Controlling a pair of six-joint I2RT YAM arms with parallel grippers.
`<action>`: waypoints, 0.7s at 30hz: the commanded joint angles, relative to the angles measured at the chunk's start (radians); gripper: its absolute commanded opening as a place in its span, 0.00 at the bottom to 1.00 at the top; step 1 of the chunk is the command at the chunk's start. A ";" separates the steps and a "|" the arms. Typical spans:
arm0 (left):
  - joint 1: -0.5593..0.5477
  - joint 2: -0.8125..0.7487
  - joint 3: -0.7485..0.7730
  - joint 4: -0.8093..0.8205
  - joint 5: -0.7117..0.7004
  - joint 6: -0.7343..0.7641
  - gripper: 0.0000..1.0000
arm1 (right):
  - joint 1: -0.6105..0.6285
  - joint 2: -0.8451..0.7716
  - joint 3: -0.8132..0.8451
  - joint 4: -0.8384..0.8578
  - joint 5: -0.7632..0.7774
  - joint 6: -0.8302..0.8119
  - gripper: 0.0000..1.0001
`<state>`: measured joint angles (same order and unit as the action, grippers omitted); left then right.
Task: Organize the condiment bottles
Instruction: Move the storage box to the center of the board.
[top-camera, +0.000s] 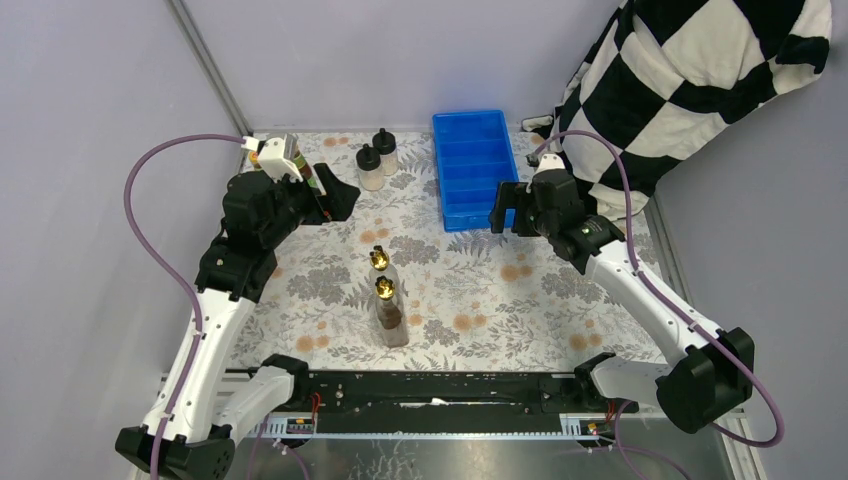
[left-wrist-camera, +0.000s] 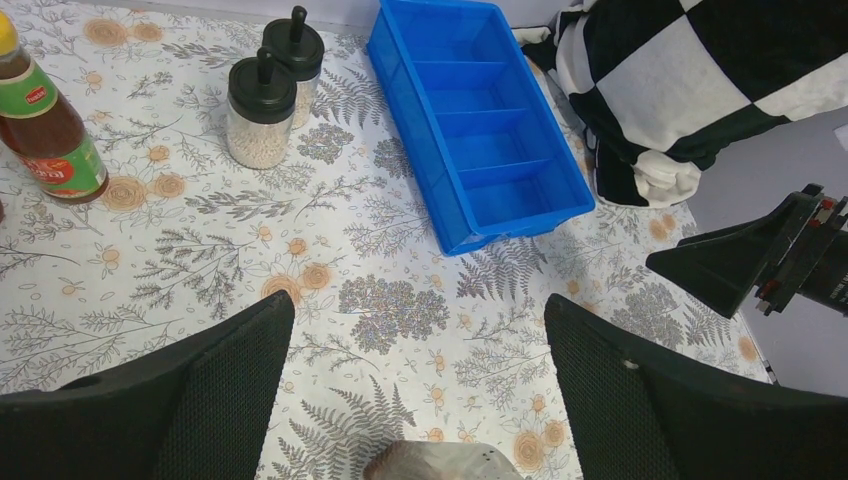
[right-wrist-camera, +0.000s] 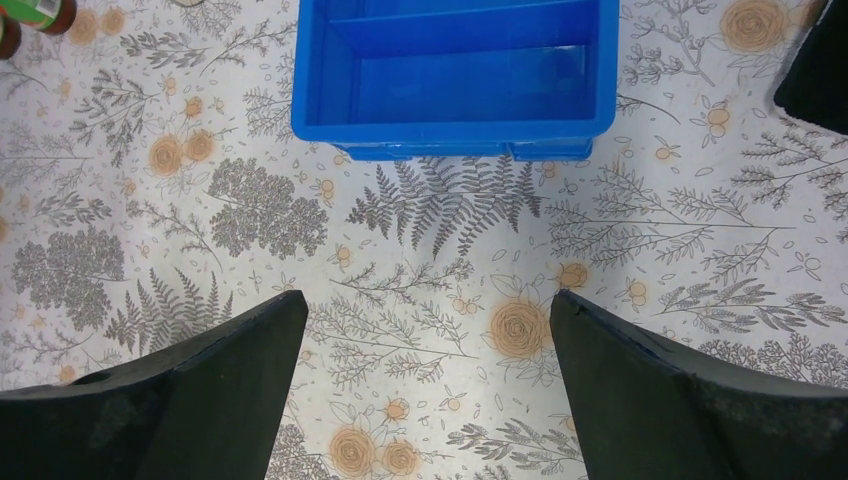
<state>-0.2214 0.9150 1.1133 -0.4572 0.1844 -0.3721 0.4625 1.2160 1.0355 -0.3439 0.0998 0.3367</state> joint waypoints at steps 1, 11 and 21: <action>0.007 -0.003 -0.014 0.030 0.016 -0.008 0.99 | -0.004 -0.028 -0.003 0.031 -0.028 -0.016 1.00; 0.008 -0.003 -0.027 0.036 0.021 -0.008 0.99 | -0.005 -0.019 -0.003 0.031 -0.033 -0.014 1.00; 0.007 0.009 -0.029 0.065 0.053 0.001 0.99 | -0.004 -0.005 0.043 -0.015 -0.040 -0.023 1.00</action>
<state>-0.2214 0.9154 1.0931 -0.4511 0.2039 -0.3729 0.4622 1.2156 1.0290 -0.3405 0.0834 0.3355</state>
